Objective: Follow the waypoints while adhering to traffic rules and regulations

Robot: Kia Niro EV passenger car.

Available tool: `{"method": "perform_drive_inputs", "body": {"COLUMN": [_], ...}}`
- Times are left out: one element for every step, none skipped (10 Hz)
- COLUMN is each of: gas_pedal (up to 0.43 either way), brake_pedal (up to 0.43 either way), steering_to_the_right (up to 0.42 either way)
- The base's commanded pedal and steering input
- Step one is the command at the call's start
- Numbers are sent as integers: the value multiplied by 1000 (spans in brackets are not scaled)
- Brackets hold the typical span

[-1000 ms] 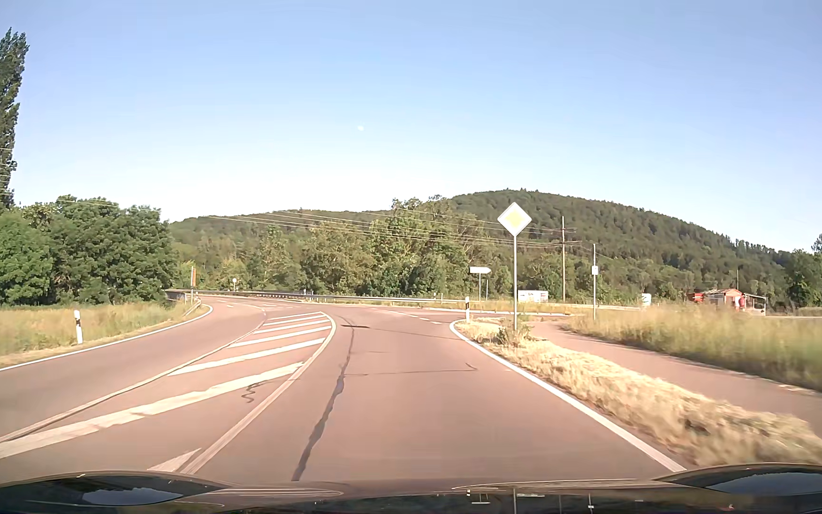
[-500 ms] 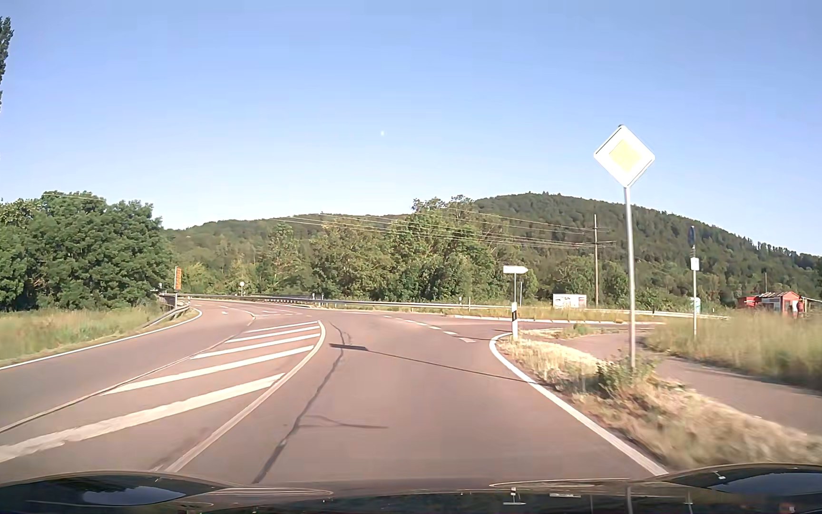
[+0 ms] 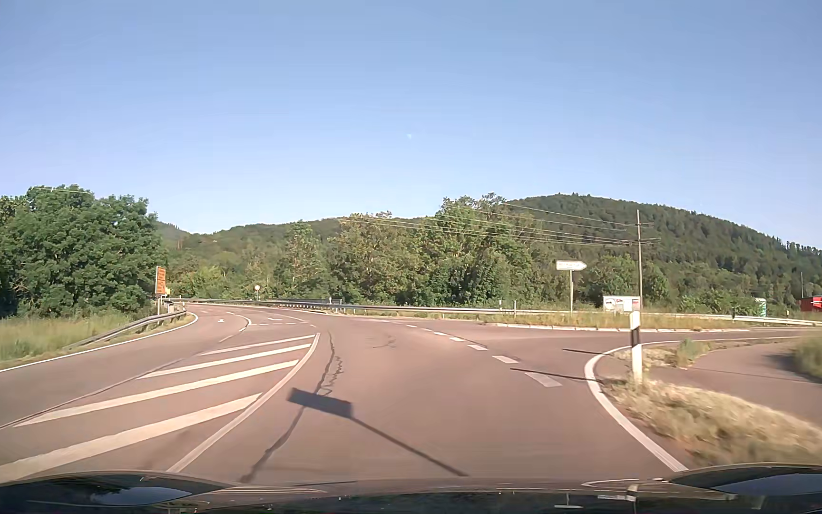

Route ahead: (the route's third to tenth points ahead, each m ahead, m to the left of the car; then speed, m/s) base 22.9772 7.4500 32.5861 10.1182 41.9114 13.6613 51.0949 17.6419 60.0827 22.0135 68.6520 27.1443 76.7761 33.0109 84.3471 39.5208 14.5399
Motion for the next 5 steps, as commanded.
{"method": "perform_drive_inputs", "body": {"gas_pedal": [157, 157, 157, 157, 157], "brake_pedal": [0, 0, 0, 0, 0], "steering_to_the_right": [-46, -48, -49, -50, -51]}}
